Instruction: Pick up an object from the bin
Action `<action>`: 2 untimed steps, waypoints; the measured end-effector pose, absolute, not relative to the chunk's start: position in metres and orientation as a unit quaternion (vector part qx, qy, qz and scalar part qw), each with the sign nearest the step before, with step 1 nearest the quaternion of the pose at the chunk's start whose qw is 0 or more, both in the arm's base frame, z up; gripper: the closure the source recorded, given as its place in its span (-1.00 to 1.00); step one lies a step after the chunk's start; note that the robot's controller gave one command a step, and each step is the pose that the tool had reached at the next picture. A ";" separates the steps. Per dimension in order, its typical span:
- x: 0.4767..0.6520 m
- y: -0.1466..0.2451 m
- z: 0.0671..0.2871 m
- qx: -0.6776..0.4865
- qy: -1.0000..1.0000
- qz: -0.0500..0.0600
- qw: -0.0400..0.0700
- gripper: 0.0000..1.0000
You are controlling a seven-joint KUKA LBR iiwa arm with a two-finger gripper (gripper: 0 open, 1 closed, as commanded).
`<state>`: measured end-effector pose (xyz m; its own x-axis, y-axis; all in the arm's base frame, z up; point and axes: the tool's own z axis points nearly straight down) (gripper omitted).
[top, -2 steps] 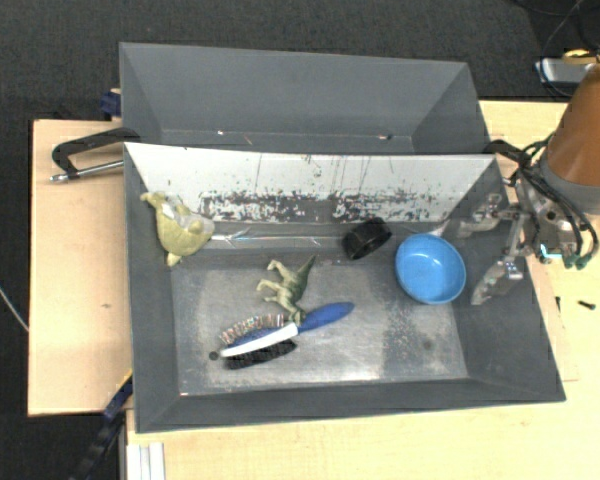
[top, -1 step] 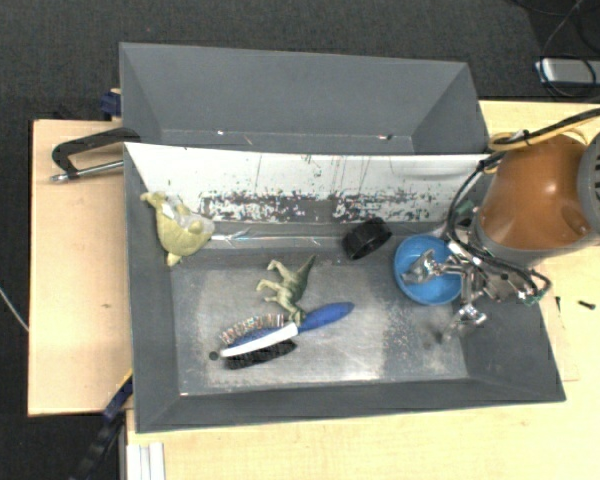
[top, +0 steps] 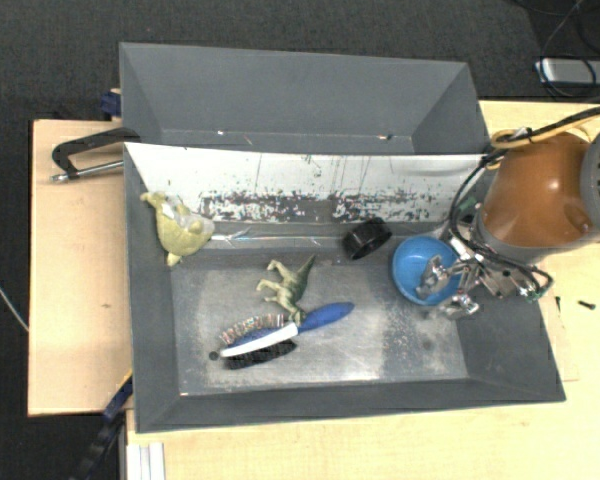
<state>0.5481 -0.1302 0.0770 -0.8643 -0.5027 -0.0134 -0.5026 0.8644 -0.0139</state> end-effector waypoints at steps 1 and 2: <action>0.587 -0.100 0.163 -0.263 0.965 -0.002 0.008 1.00; 0.561 -0.088 0.225 -0.266 0.964 -0.002 0.006 1.00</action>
Offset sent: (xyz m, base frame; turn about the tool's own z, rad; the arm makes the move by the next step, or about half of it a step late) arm 0.0346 0.0281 0.0796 -0.0039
